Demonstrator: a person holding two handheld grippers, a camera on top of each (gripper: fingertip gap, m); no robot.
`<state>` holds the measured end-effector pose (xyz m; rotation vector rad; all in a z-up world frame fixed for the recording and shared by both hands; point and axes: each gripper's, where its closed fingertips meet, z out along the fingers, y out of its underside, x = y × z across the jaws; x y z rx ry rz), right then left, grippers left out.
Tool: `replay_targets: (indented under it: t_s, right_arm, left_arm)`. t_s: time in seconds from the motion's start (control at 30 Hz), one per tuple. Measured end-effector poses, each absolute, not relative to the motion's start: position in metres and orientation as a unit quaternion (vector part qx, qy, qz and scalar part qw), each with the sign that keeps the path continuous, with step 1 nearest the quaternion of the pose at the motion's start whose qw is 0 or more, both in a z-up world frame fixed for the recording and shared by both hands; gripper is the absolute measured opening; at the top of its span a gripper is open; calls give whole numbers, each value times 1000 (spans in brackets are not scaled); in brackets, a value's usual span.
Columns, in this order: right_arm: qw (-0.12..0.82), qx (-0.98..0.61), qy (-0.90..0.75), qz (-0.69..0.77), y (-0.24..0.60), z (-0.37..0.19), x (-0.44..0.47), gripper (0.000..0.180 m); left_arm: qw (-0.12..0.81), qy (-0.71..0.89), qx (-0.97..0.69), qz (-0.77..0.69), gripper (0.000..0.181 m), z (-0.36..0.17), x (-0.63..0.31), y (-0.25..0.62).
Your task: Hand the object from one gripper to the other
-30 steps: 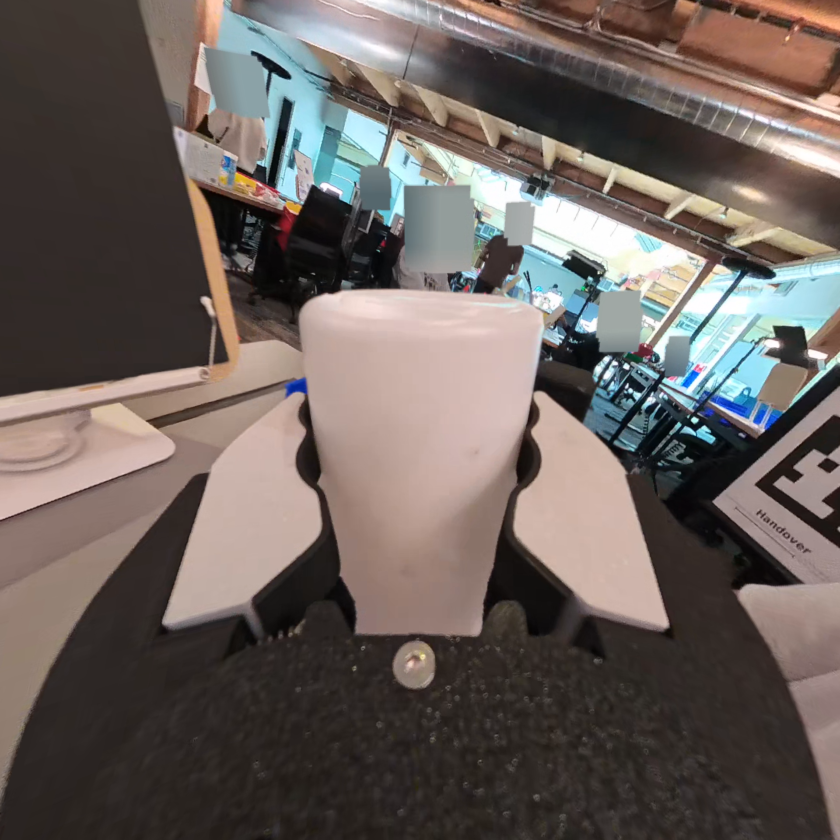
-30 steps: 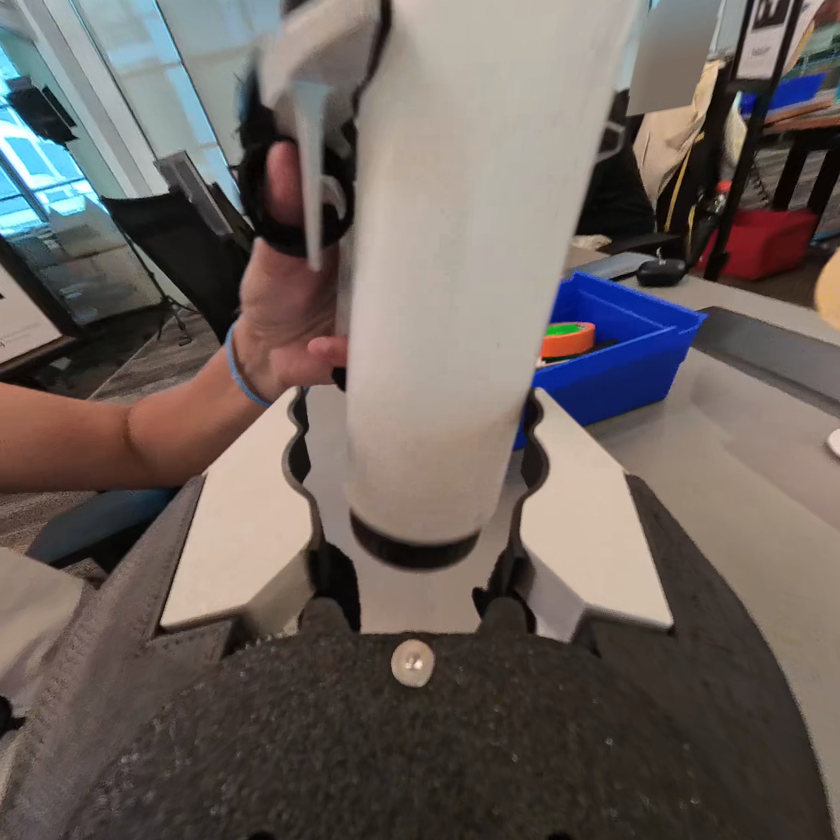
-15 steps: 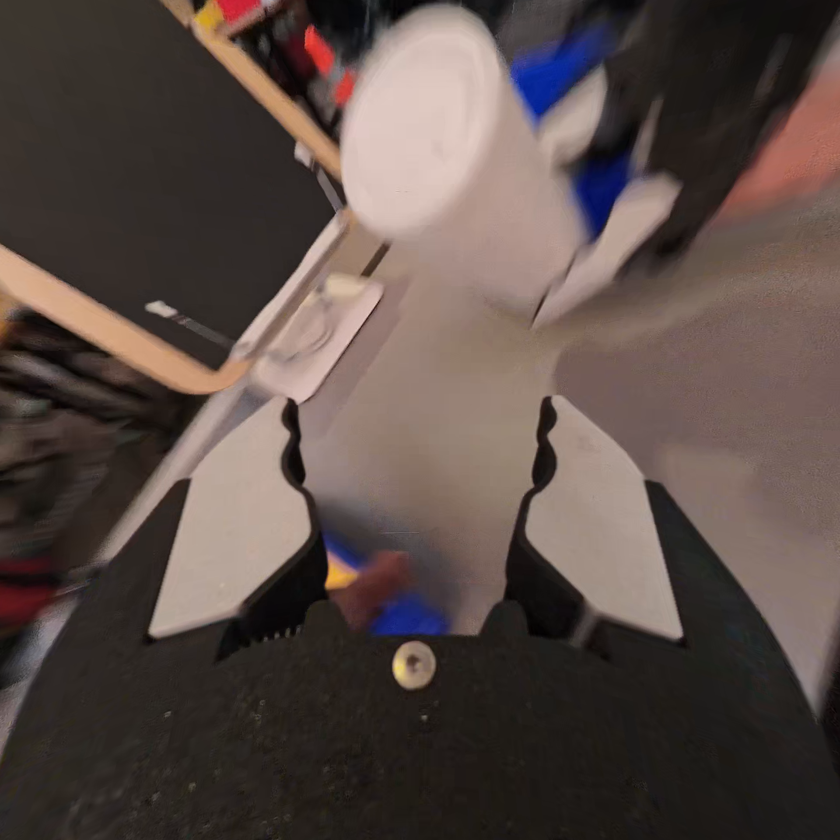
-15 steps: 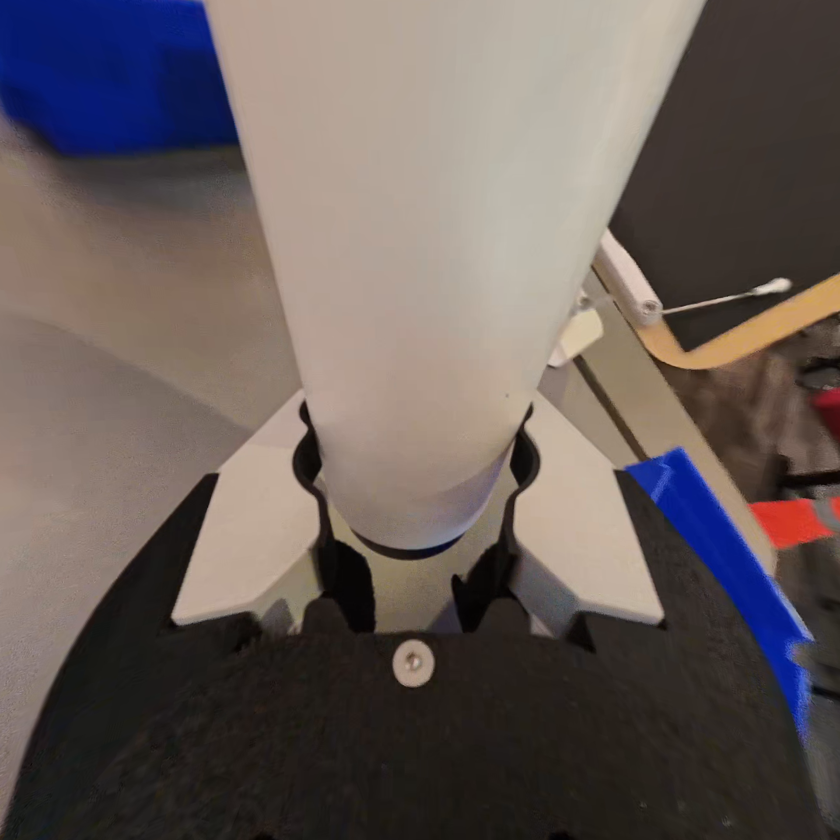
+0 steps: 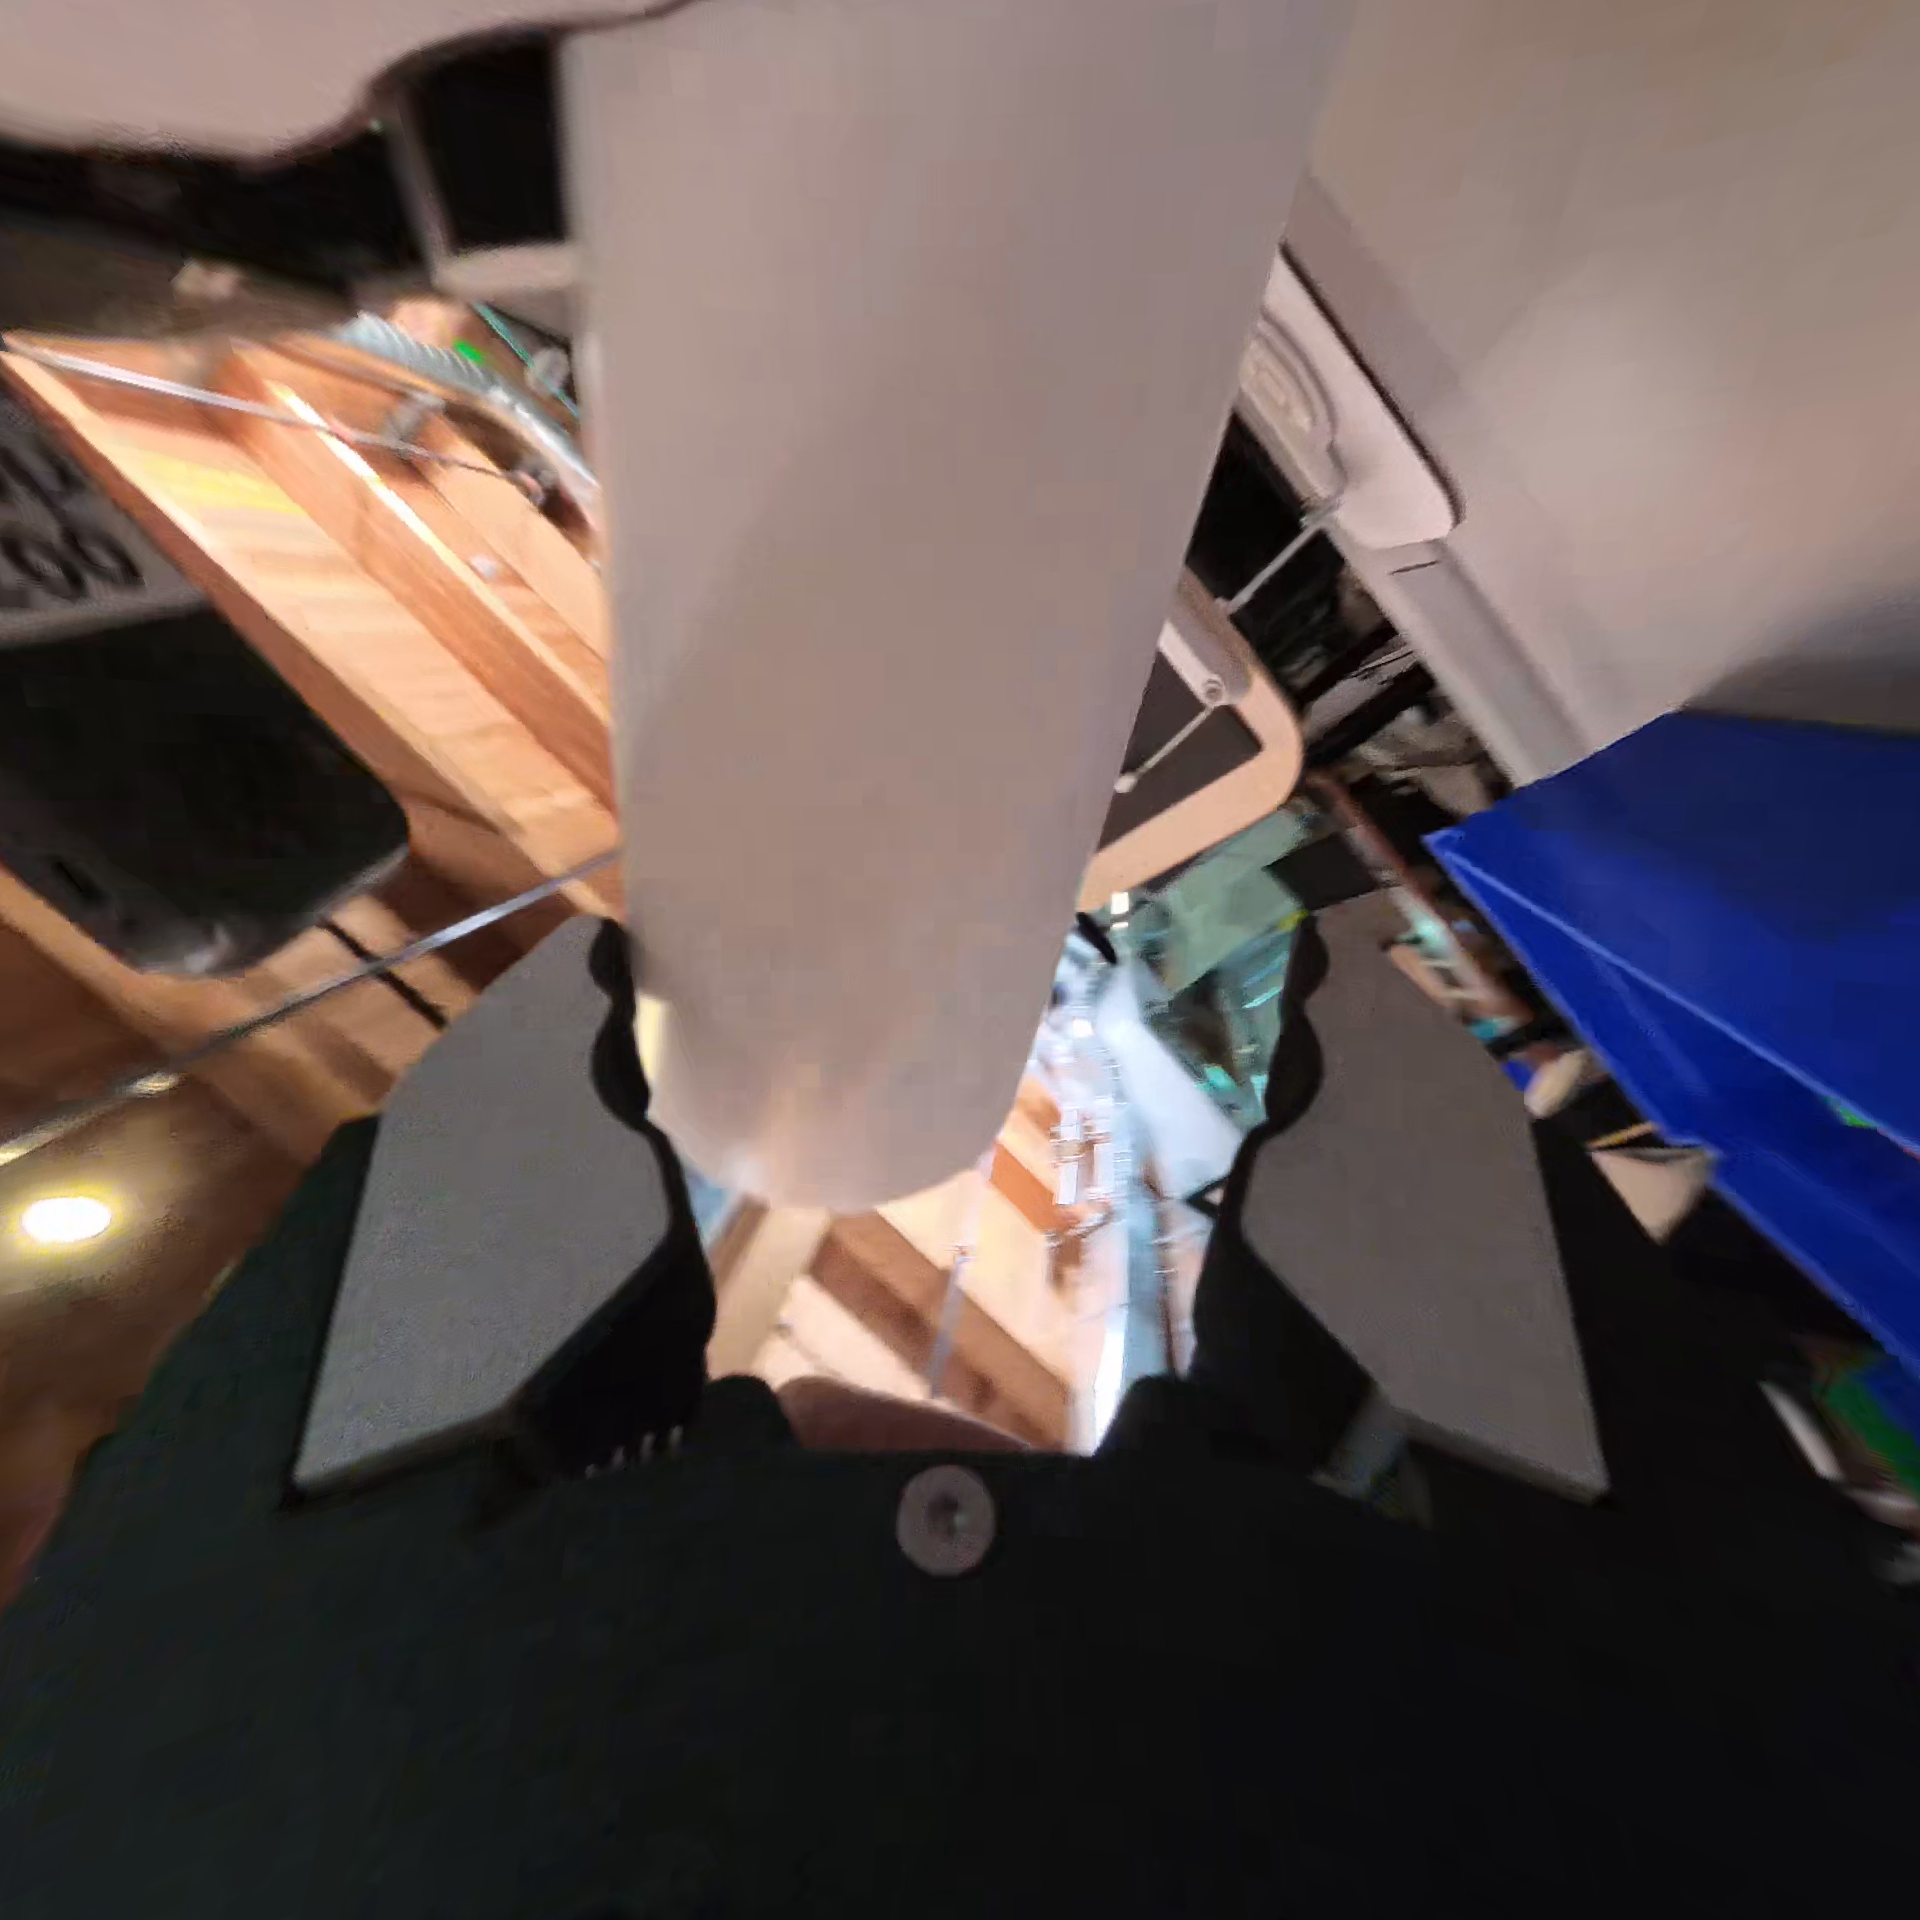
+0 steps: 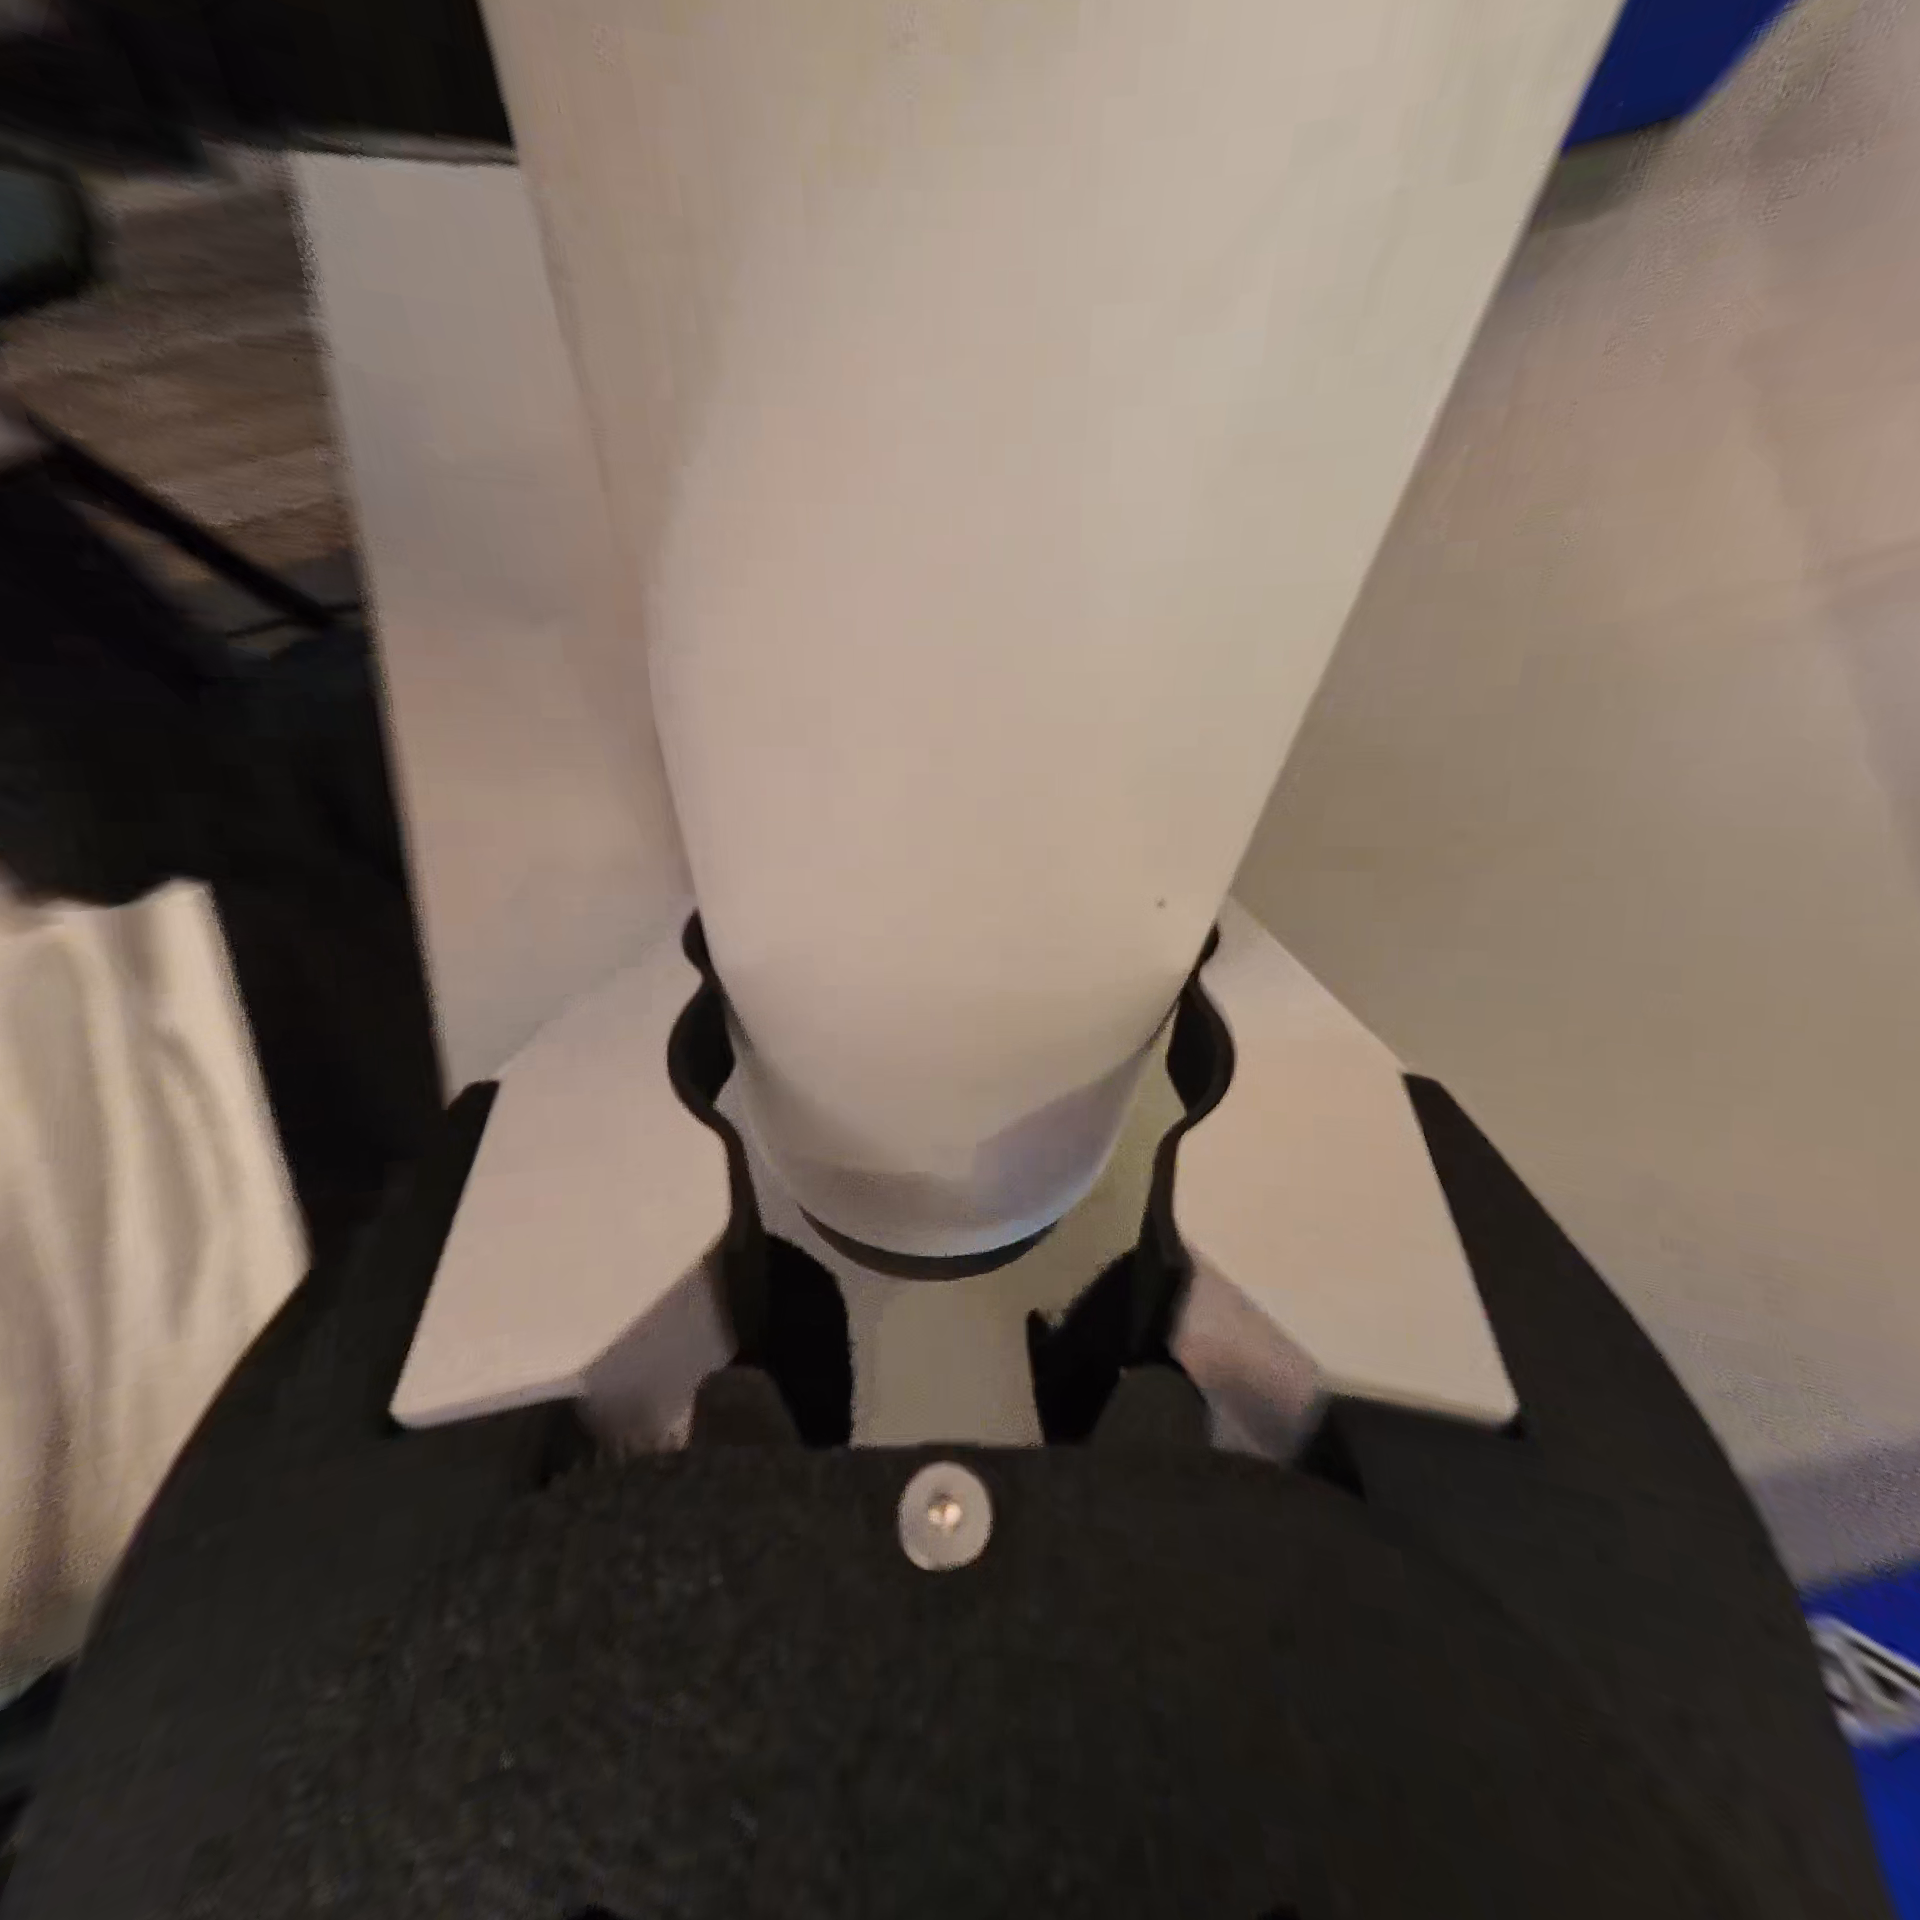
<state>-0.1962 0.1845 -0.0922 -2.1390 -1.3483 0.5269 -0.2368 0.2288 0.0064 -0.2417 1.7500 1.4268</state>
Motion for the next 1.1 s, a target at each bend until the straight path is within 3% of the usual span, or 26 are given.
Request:
replay_targets:
  t_s: [0.03,0.2,0.33,0.43,0.53,0.63,0.73,0.93,1.1]
  right_arm:
    - [251,-794,-502,234,175,-94,-199,86]
    - [142,-764,-487,399,135,-99,-214,87]
    - [131,-761,-465,433,135,-106,-207,88]
    - [196,-726,-439,492,149,-78,-200,89]
    - [341,-673,-359,550,184,-14,-168,92]
    - [491,-617,-277,549,212,39,-123,88]
    - [585,-589,-238,504,225,52,-107,88]
    - [631,-575,-272,444,212,41,-175,98]
    - [615,-596,-290,426,212,31,-224,106]
  left_arm:
    - [425,690,-71,581,120,3,-231,231]
    - [497,667,-20,555,100,-15,-197,218]
    - [525,675,-76,513,100,-34,-197,224]
    - [560,655,-148,486,99,-25,-207,239]
    - [600,611,-327,400,99,-14,-239,270]
    - [617,540,-524,231,98,-19,-266,290]
    - [590,469,-656,-18,99,-31,-257,281]
    - [494,412,-671,-369,98,-36,-204,224]
    - [443,443,-686,-370,98,-76,-182,200]
